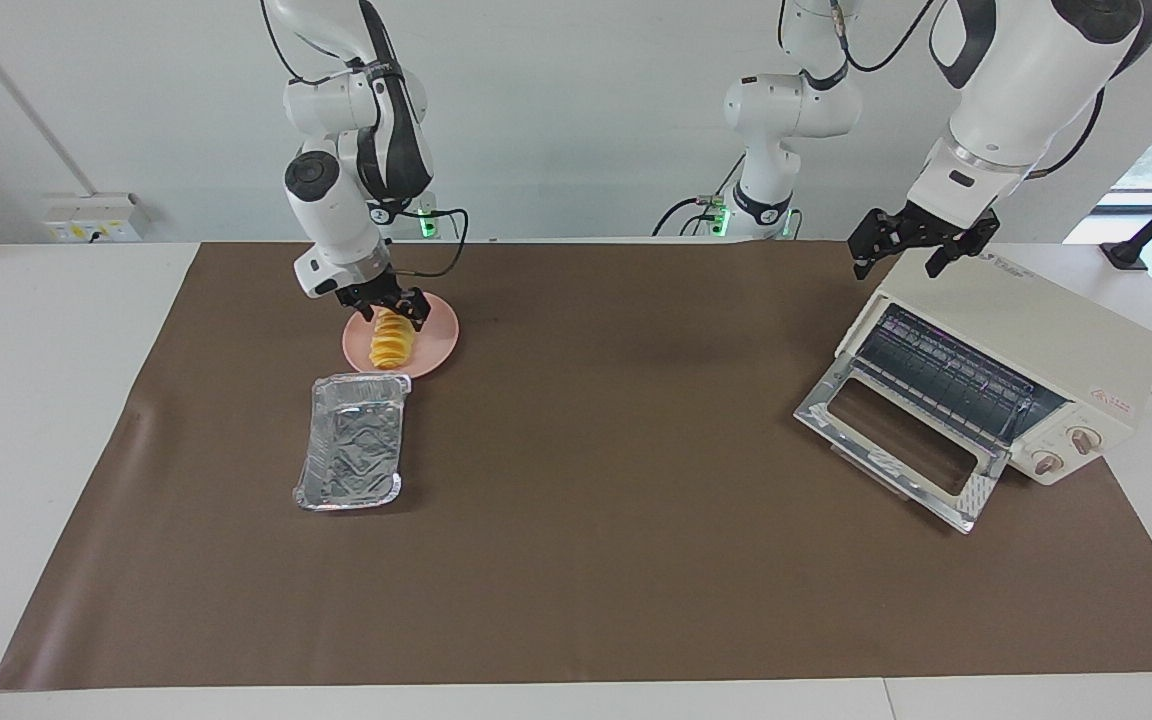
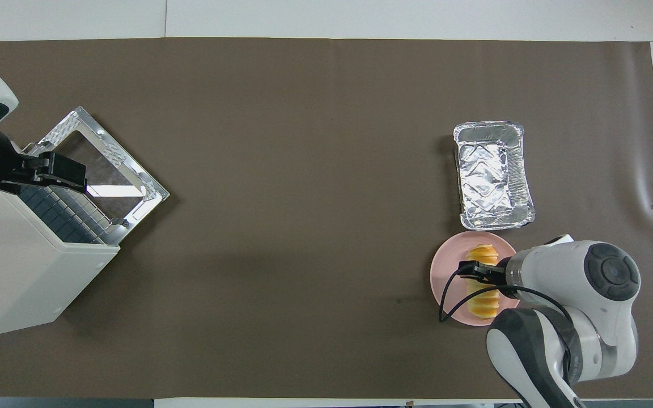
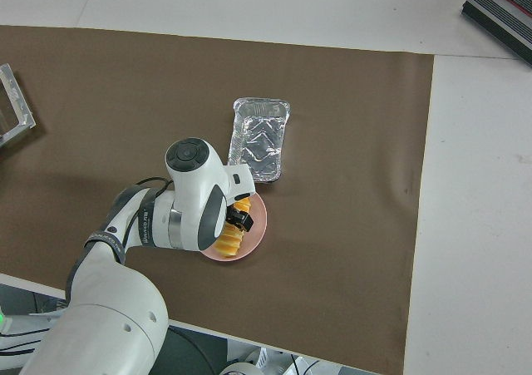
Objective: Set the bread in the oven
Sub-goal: 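Lower the right gripper onto the bread roll on the pink plate and grasp, then lift the bread roll with the right gripper and lower it into the foil tray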
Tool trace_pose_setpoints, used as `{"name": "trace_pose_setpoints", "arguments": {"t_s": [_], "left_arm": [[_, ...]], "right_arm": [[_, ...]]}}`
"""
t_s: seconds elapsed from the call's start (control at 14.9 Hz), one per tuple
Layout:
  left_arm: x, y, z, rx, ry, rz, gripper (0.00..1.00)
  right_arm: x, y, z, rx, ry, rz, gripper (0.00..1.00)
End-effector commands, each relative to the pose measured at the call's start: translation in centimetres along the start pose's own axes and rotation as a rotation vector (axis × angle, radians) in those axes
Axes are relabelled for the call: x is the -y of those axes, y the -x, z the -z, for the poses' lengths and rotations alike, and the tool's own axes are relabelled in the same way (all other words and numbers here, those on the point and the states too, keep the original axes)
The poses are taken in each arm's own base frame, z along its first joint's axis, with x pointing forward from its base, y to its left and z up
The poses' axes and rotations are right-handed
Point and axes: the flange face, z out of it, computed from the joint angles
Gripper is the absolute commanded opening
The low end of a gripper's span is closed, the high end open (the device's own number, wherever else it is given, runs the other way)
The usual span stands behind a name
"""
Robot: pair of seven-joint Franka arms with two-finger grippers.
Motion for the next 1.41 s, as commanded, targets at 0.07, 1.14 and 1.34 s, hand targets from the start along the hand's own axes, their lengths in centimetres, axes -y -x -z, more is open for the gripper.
{"name": "trace_pose_setpoints", "arguments": {"t_s": [0.07,1.14,1.34], "left_arm": [[0.2,0.3,0.5,-0.012,0.018,-0.001,1.00],[0.2,0.3,0.5,-0.012,0.018,0.001,1.00],[0.2,0.3,0.5,-0.012,0.018,-0.001,1.00]], "right_arm": [[-0.3,0.2,-1.4,0.001,-0.009,-0.035,0.77],[2.3,-6.7,12.5,0.061,-0.085,0.019,0.00],[3.5,-11.6,13.5,0.016,-0.080,0.069,0.00]]}}
